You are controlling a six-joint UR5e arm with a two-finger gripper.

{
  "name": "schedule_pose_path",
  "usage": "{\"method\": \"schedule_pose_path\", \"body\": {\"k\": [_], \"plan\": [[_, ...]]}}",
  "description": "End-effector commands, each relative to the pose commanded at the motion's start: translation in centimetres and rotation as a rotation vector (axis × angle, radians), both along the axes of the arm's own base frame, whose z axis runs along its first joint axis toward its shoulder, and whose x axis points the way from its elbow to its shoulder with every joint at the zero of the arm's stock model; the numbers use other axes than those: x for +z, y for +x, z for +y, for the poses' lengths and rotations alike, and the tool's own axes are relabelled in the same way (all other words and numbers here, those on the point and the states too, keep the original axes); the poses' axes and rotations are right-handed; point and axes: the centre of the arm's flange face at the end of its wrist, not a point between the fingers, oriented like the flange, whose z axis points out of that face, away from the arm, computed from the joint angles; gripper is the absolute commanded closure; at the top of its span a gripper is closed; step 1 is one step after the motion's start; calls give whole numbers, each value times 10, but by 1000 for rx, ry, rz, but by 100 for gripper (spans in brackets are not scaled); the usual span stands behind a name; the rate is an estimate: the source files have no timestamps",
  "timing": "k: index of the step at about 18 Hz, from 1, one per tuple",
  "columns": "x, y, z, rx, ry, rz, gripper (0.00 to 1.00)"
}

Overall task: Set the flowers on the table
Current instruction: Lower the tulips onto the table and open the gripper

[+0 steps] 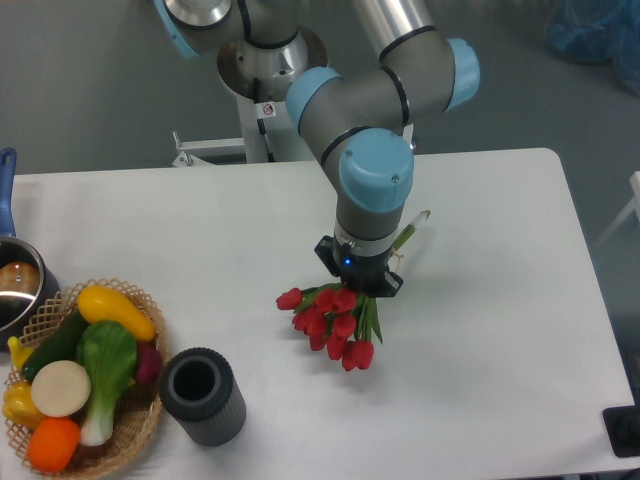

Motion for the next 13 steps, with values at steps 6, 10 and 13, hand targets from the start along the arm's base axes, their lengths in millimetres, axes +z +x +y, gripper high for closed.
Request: {"method": "schedule_pose_path", "body": {"k": [6,10,13], "plan": [[9,-6,-1,9,28,48,0],[22,-47,-33,91,40,124,0],[32,-74,-58,126,52,150,0]]}}
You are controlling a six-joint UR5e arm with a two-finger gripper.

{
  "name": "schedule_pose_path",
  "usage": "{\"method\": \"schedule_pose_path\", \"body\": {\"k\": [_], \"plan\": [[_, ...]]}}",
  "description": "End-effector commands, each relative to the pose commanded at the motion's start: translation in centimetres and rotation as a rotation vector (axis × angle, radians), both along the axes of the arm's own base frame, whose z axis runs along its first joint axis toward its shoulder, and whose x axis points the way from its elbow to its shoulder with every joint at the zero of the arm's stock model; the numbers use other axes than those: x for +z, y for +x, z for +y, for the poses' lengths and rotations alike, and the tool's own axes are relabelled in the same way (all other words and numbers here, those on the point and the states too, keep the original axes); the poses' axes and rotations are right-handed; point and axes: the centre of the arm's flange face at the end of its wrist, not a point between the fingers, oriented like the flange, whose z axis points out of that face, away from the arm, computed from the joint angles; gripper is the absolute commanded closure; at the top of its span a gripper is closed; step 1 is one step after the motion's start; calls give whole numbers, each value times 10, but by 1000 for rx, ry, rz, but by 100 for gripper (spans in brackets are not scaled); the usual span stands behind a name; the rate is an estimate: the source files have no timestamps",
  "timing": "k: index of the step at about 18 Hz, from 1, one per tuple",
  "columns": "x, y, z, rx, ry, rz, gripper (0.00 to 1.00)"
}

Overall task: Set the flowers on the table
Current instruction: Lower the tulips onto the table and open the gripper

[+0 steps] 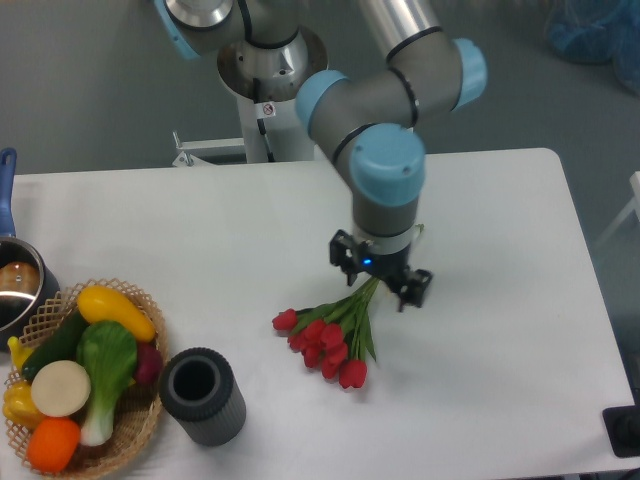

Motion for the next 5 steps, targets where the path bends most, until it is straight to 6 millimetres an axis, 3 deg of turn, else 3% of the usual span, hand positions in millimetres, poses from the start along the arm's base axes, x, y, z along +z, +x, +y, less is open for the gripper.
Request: {"method": "schedule_pose_path", "body": {"k": [2,5], "plan": [[-1,-6,-5,-41,-12,5,0],[9,-31,-26,-24,-6,30,0]]}}
